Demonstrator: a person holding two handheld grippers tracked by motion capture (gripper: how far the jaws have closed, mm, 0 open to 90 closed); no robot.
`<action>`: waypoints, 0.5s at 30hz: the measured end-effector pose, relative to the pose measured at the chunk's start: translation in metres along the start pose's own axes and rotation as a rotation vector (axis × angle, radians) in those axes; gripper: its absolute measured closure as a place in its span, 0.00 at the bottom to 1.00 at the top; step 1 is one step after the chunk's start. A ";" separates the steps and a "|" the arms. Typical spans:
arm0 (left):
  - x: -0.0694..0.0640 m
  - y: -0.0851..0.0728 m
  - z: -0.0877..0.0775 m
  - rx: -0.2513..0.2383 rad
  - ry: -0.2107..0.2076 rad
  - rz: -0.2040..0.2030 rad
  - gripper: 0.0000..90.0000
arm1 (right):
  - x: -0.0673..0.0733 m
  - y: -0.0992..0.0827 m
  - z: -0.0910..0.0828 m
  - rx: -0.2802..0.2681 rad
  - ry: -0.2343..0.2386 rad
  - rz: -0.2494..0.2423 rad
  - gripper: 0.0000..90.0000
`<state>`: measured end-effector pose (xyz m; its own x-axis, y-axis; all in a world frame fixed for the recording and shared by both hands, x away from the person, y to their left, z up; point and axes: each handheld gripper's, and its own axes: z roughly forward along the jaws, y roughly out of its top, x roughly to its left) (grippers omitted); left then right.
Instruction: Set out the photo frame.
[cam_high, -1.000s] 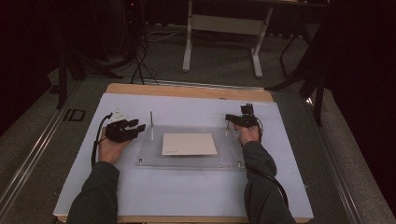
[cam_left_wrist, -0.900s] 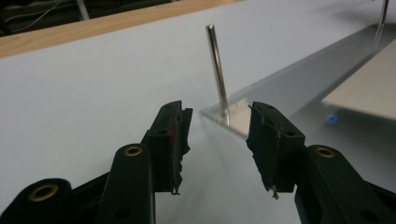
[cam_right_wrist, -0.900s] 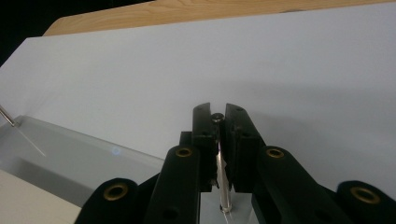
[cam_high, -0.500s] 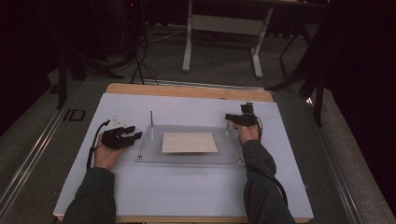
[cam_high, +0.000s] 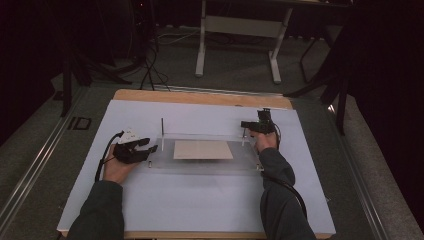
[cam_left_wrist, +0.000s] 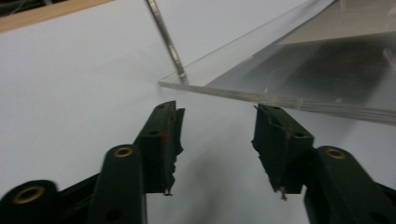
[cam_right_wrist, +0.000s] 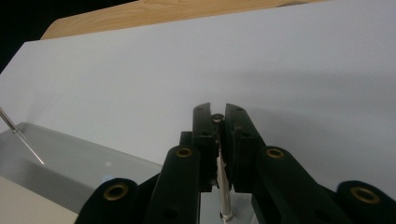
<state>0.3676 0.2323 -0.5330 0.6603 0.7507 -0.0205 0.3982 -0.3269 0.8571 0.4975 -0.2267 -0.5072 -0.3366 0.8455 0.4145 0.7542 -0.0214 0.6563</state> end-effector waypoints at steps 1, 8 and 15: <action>-0.001 0.001 0.000 0.001 0.002 0.009 0.51 | 0.000 0.001 0.000 0.003 0.000 0.002 0.93; -0.016 0.014 -0.004 -0.041 0.004 0.084 0.44 | -0.001 0.002 0.002 0.010 0.001 0.008 0.93; -0.023 0.020 -0.002 -0.055 -0.004 0.127 0.45 | -0.003 0.004 0.003 0.019 0.010 0.011 0.93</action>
<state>0.3585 0.2095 -0.5144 0.7061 0.7026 0.0882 0.2754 -0.3873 0.8799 0.5031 -0.2275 -0.5079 -0.3339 0.8401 0.4274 0.7682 -0.0202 0.6398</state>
